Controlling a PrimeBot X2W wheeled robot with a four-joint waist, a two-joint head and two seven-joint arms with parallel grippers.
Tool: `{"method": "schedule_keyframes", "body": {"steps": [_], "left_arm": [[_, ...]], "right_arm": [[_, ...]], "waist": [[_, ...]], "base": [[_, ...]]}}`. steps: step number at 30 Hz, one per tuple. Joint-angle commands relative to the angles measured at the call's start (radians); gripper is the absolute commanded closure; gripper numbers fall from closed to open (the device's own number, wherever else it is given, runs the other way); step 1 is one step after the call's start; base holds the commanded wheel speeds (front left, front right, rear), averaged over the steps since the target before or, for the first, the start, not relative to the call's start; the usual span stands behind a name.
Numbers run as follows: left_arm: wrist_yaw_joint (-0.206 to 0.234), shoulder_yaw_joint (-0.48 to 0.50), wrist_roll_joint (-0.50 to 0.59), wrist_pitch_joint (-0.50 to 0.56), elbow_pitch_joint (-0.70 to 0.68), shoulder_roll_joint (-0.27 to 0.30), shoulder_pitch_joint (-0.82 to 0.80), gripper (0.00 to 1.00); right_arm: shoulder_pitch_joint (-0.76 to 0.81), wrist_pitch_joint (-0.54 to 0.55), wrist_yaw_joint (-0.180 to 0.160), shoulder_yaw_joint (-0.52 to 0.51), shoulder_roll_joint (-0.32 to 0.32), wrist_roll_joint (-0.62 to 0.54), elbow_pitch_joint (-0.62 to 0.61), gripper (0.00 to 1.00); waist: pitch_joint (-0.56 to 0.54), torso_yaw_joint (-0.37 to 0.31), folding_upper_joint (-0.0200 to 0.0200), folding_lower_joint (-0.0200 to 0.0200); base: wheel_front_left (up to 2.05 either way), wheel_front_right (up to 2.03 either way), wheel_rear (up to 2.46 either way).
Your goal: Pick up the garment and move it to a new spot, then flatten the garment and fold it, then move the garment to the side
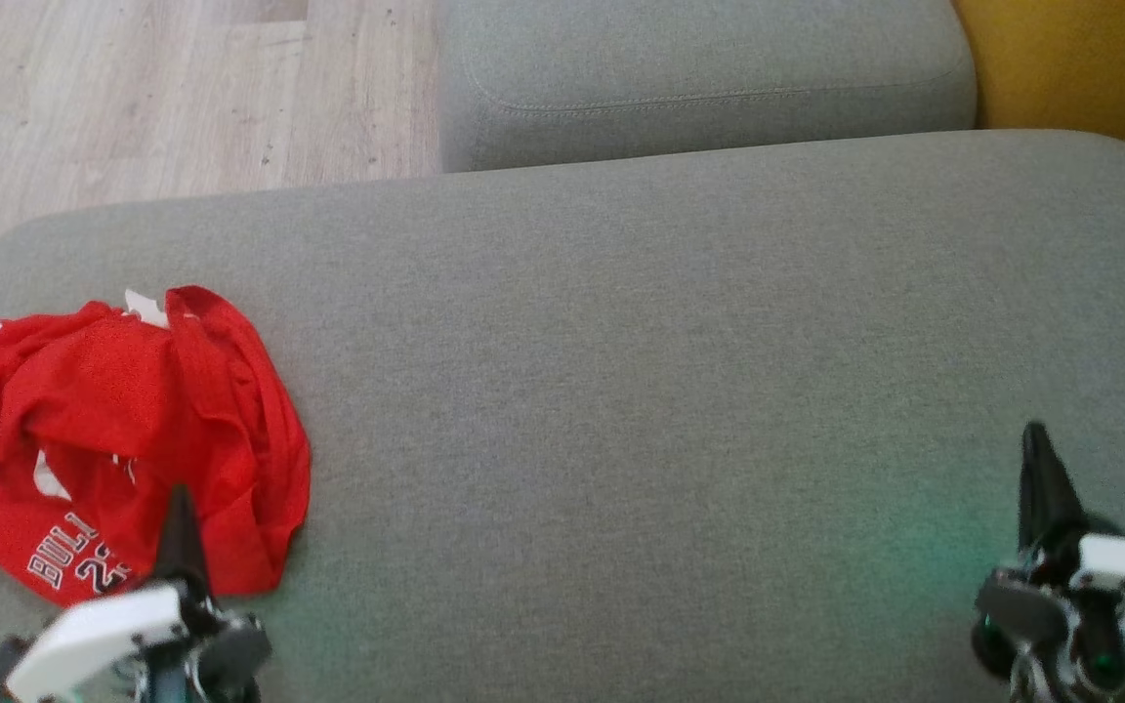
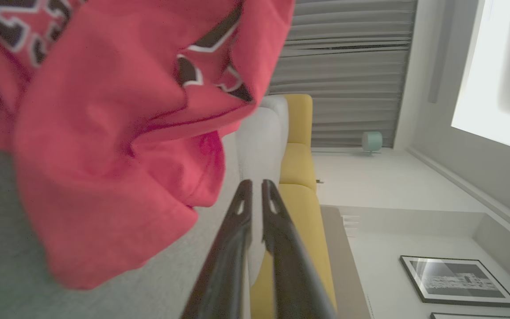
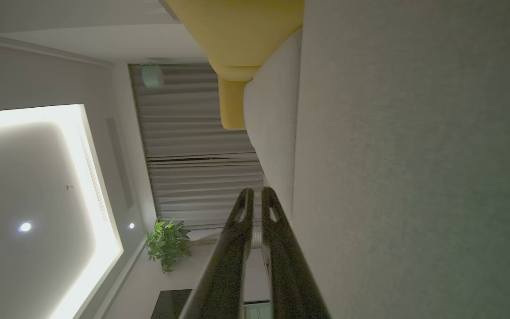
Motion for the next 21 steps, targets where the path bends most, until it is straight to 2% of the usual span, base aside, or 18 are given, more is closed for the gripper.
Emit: {"method": "schedule_keyframes", "body": {"steps": [1,3,11,21], "left_arm": [[0.000,-0.001,0.000,-0.001,0.003,0.000,0.002,0.00],[0.000,-0.005,0.000,-0.002,0.030,-0.002,0.019,0.00],[-0.001,-0.011,0.002,-0.028,0.012,-0.001,0.025,0.00],[-0.001,0.014,0.032,-0.055,-0.004,-0.001,0.025,0.00]], "right_arm": [[0.001,-0.001,0.000,0.001,0.000,0.000,0.003,0.00],[0.017,-0.002,0.000,0.003,0.002,-0.001,0.030,0.00],[0.014,-0.028,0.000,0.029,0.002,-0.025,0.014,0.00],[0.007,-0.055,0.001,0.033,0.001,-0.112,0.004,0.00]], "waist": [[0.000,0.000,0.0000,0.0000],[0.000,0.000,0.0000,0.0000],[0.001,0.000,0.0000,0.0000],[0.001,0.002,0.0000,0.0000]], "base": [[0.00,0.00,0.00],[0.00,0.00,0.00],[0.00,0.00,0.00],[0.00,0.00,0.00]]}}
